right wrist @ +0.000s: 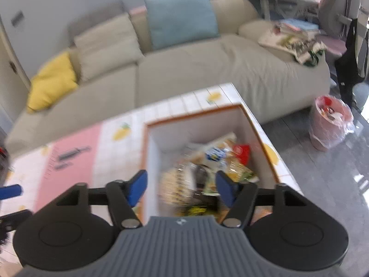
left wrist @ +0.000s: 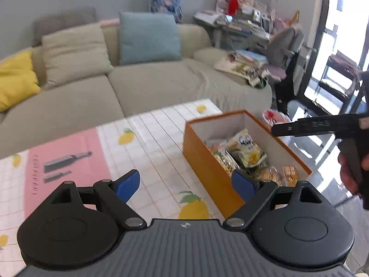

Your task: Organize snacks

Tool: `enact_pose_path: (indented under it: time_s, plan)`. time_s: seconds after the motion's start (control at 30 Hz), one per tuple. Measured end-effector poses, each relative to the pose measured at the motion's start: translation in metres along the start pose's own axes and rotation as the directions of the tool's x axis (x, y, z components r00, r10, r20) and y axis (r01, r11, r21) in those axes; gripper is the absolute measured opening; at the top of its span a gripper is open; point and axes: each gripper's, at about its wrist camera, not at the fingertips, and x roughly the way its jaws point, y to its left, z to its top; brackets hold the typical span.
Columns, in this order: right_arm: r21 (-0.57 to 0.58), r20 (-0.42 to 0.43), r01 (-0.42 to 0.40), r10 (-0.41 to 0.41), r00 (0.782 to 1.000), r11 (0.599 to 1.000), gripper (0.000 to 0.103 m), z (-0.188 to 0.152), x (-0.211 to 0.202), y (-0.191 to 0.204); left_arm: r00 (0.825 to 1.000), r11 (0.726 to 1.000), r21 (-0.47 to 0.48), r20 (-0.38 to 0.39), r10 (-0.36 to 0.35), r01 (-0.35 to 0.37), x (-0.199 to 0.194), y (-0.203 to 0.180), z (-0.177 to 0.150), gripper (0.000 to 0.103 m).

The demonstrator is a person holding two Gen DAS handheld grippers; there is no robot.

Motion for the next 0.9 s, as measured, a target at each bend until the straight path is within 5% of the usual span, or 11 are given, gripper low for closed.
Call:
enact_pose_path:
  time_s: [0.27, 0.47, 0.57, 0.77, 0.9]
  plan:
    - [-0.063, 0.211, -0.016, 0.029, 0.977, 0.998, 0.093, -0.036, -0.084, 0.066, 0.974, 0.993, -0.034, 0.193, 0.121, -0.117, -0.073, -0.003, -0.014, 0.103]
    - [-0.084, 0.271, 0.064, -0.039, 0.962, 0.994, 0.098, -0.083, -0.113, 0.101, 0.950, 0.976, -0.035, 0.226, 0.215, -0.213, -0.092, -0.012, -0.039, 0.103]
    - [-0.091, 0.286, 0.115, -0.085, 0.954, 0.989, 0.100, -0.107, -0.116, 0.111, 0.944, 0.969, -0.031, 0.222, 0.246, -0.245, -0.089, -0.016, -0.055, 0.103]
    - [-0.145, 0.293, 0.227, -0.177, 0.940, 0.963, 0.100, -0.149, -0.106, 0.124, 0.961, 0.969, -0.056, 0.127, 0.247, -0.242, -0.065, -0.017, -0.084, 0.103]
    - [-0.161, 0.234, 0.232, -0.191, 0.953, 0.959, 0.100, -0.166, -0.091, 0.124, 0.962, 0.964, -0.078, 0.082, 0.259, -0.253, -0.050, -0.014, -0.099, 0.103]
